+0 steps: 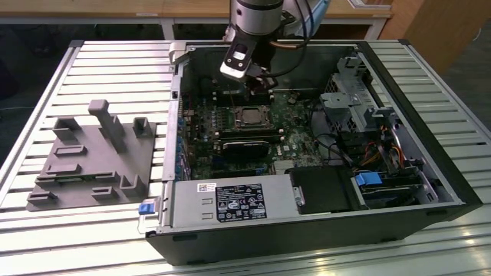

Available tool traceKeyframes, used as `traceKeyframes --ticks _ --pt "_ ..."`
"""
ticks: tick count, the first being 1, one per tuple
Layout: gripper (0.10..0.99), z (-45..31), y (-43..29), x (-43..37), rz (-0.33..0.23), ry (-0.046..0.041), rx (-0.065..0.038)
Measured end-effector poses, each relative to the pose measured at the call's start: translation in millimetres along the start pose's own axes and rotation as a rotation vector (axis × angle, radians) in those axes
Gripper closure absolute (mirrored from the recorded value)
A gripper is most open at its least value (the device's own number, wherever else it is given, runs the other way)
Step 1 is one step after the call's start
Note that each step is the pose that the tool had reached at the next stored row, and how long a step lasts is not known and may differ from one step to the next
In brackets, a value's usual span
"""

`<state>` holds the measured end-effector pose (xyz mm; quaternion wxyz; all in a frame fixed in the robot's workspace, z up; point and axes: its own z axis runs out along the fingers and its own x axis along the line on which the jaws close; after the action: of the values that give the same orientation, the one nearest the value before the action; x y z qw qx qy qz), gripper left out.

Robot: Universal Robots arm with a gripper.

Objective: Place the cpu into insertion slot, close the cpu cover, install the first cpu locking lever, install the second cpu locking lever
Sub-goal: 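Install the first cpu locking lever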

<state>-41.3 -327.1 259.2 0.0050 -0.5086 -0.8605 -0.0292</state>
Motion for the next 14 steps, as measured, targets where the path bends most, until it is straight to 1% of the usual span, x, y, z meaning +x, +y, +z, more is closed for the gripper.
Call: traceKeyframes --ticks 14 --pt "0.980 1.1 -0.1 0.0 -0.255 0.0115 0.010"
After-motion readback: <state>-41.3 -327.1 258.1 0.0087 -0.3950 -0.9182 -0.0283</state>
